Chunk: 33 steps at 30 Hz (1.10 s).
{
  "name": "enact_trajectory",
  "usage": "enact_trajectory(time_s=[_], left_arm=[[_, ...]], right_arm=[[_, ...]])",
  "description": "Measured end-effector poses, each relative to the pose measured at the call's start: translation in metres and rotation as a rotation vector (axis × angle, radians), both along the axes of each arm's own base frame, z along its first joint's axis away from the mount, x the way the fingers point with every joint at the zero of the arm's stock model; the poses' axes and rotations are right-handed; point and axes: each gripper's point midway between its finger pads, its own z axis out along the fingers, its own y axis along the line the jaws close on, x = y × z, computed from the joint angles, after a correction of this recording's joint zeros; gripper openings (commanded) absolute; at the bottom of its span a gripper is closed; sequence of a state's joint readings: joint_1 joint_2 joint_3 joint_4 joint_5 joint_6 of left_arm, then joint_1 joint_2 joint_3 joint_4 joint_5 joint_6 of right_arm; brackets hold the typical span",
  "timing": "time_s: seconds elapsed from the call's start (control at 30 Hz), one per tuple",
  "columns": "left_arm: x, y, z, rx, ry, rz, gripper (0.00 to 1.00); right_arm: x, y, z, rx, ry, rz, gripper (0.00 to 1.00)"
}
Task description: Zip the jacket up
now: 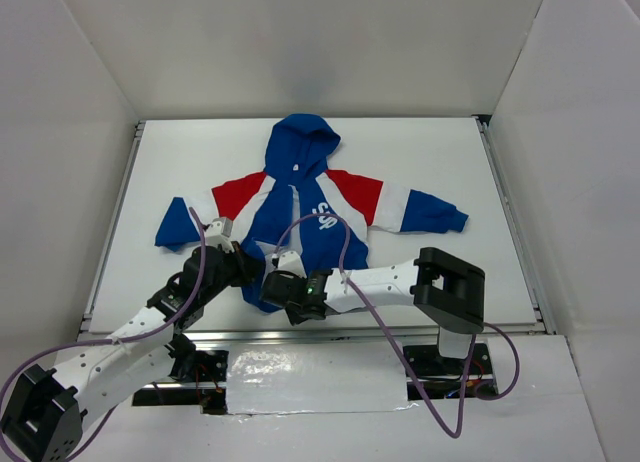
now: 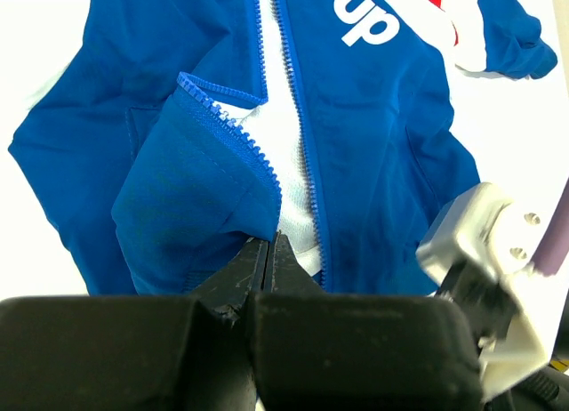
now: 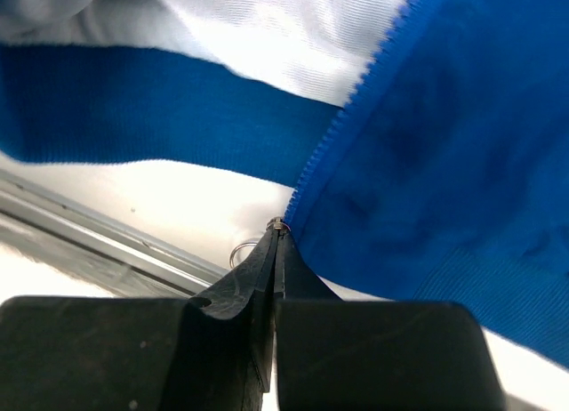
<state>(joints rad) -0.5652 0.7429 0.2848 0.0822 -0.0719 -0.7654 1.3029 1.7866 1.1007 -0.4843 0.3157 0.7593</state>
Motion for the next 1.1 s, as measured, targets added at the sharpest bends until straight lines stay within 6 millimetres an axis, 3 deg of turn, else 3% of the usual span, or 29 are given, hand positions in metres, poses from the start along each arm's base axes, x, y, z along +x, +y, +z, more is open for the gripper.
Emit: enact_trajectory(time_s=[0.3, 0.57, 1.0, 1.1], left_arm=[[0.000, 0.000, 0.000, 0.000, 0.001, 0.000, 0.00], [0.000, 0.000, 0.000, 0.000, 0.000, 0.000, 0.00], [0.000, 0.000, 0.000, 0.000, -0.001, 0.000, 0.00], [0.000, 0.000, 0.000, 0.000, -0.001, 0.000, 0.00]], right_arm=[[0.004, -0.003, 0.000, -0.015, 0.025, -0.229, 0.00], [0.003, -0.004, -0.001, -0.003, 0.043, -0.312, 0.04], [-0.010, -0.001, 0.004, 0.035, 0.067, -0.338, 0.29], [-0.011, 0.001, 0.013, 0.066, 0.064, -0.336, 0.40]])
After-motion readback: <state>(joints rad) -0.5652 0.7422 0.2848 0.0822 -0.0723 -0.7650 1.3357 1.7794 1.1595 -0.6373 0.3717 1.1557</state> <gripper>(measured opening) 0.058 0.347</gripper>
